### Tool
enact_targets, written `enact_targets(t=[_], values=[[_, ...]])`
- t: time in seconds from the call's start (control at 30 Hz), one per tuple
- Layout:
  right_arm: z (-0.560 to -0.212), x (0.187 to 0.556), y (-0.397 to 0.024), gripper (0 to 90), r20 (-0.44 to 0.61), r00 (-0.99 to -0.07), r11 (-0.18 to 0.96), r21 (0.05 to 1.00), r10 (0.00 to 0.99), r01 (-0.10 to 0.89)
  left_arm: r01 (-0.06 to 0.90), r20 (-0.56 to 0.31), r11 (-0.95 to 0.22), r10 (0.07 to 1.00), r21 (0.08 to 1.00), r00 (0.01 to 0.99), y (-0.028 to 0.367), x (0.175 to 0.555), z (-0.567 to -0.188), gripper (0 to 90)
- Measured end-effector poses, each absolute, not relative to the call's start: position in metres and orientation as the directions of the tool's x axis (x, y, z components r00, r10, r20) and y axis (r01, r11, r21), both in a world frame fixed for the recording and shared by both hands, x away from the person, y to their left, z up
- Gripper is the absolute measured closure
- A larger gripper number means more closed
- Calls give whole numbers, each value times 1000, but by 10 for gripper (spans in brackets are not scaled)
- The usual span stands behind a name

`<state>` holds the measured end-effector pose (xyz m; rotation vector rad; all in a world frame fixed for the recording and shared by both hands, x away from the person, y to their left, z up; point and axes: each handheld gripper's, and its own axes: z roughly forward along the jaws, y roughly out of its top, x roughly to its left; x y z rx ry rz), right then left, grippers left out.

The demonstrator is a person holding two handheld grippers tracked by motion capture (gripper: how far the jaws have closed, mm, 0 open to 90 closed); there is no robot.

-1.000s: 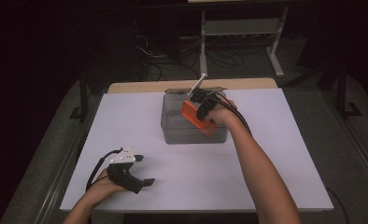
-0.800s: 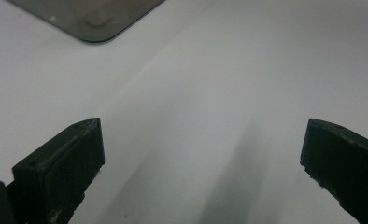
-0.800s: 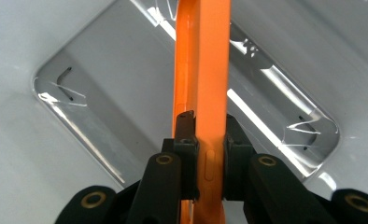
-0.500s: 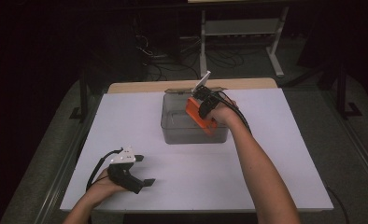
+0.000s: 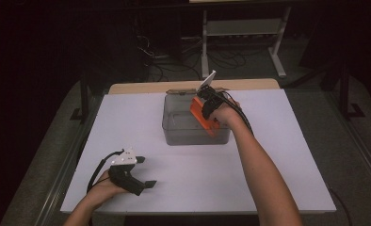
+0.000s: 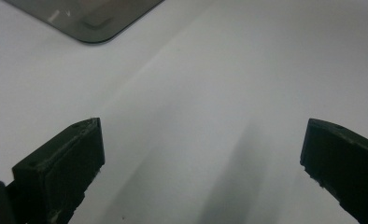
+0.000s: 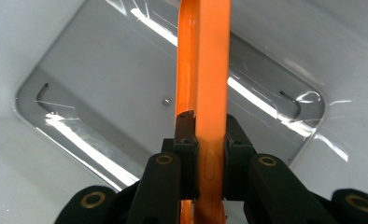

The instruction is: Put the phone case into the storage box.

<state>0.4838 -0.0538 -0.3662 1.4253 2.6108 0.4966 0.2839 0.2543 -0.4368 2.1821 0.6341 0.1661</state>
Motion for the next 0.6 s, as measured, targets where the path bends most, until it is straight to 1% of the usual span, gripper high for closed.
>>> enact_targets(t=[0.13,0.3,0.6], values=[[-366,485,-55,787,49,-533,487,339,845,805,385,-97,-522,495,761,863,255,284,-437,0],[-367,487,-59,786,63,-492,447,328,868,832,386,-98,-522,495,761,863,255,284,-437,0],[-368,487,-62,786,71,-465,421,321,882,848,386,-99,-525,493,758,865,254,283,-436,0]])
